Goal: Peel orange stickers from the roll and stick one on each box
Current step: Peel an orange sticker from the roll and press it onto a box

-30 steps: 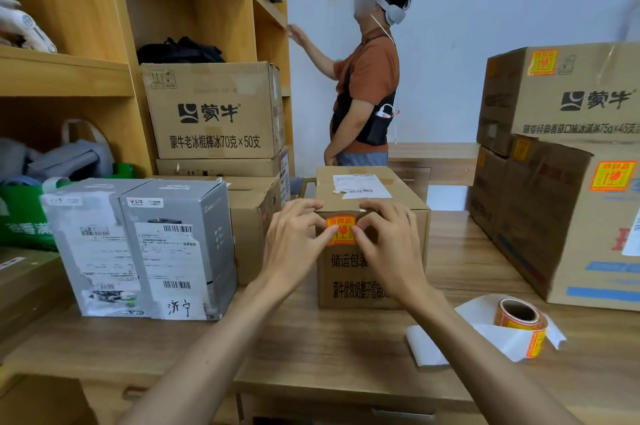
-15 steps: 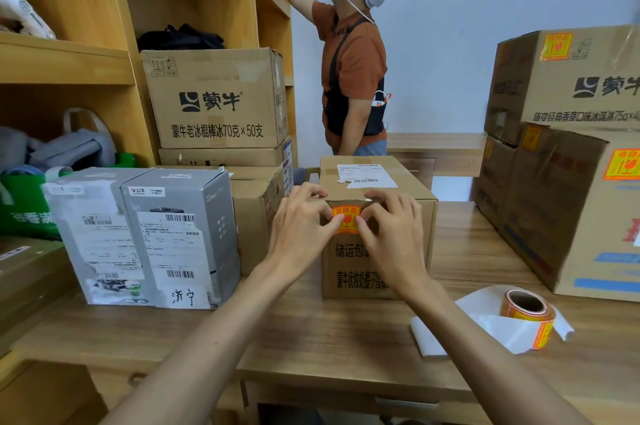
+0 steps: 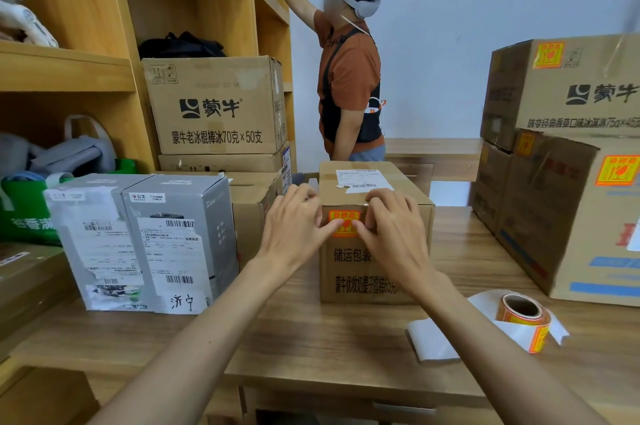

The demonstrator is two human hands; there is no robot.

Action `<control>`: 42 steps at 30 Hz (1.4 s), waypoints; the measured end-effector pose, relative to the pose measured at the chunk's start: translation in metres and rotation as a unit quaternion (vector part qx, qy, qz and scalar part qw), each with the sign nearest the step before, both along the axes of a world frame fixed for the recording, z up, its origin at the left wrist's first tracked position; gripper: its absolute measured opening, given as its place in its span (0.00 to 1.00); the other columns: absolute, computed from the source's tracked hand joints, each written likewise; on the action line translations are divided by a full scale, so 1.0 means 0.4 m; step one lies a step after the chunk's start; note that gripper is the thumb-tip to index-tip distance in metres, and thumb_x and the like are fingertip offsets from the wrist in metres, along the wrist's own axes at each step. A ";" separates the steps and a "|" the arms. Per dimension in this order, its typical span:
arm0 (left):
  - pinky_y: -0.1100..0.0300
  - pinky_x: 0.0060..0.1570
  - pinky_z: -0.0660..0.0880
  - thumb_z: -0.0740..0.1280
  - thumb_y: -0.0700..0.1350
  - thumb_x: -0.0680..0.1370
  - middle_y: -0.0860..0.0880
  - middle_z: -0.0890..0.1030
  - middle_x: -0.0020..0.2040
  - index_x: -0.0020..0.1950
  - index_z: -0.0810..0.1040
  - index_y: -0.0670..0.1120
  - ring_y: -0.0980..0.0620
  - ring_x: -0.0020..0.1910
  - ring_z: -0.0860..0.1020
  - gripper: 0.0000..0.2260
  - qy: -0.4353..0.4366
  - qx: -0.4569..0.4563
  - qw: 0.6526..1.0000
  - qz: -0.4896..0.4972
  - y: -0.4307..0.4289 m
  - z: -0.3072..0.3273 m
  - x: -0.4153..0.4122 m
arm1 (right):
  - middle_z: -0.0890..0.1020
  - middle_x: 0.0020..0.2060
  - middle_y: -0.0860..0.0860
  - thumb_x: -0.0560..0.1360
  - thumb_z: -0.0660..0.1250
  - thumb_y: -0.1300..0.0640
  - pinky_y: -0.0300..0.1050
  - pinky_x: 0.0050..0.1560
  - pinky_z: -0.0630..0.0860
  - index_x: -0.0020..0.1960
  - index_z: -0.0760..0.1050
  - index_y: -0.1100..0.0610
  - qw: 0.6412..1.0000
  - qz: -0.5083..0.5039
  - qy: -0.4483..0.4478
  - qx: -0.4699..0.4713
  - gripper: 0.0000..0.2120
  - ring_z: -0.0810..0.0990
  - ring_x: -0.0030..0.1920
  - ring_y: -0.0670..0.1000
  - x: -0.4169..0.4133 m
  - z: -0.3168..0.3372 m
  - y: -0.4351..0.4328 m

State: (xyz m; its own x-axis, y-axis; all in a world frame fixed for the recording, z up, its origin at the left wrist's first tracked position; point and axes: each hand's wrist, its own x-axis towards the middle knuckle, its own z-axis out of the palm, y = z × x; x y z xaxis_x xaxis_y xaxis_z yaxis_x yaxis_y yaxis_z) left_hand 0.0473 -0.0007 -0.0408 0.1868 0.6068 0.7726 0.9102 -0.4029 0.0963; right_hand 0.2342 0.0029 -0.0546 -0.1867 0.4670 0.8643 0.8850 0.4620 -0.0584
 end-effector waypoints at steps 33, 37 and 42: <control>0.50 0.67 0.72 0.74 0.57 0.75 0.60 0.76 0.62 0.64 0.78 0.53 0.62 0.65 0.71 0.19 -0.183 -0.149 0.953 -0.188 0.062 -0.029 -0.059 | 0.79 0.53 0.47 0.72 0.60 0.30 0.47 0.56 0.62 0.55 0.74 0.51 0.998 0.013 -0.017 -0.063 0.27 0.74 0.54 0.52 0.061 -0.009 0.070; 0.47 0.68 0.71 0.75 0.56 0.73 0.60 0.74 0.65 0.67 0.75 0.54 0.59 0.67 0.71 0.24 -0.132 -0.143 0.964 -0.180 0.060 -0.039 -0.066 | 0.79 0.54 0.48 0.69 0.65 0.30 0.49 0.57 0.63 0.58 0.74 0.53 0.997 0.002 -0.062 -0.045 0.30 0.75 0.54 0.54 0.071 -0.015 0.065; 0.47 0.67 0.72 0.75 0.56 0.74 0.60 0.73 0.66 0.69 0.73 0.55 0.59 0.68 0.70 0.25 -0.113 -0.133 0.970 -0.167 0.053 -0.040 -0.063 | 0.80 0.55 0.51 0.67 0.70 0.35 0.48 0.56 0.62 0.58 0.74 0.55 0.998 -0.007 -0.064 -0.026 0.29 0.76 0.54 0.55 0.062 -0.018 0.066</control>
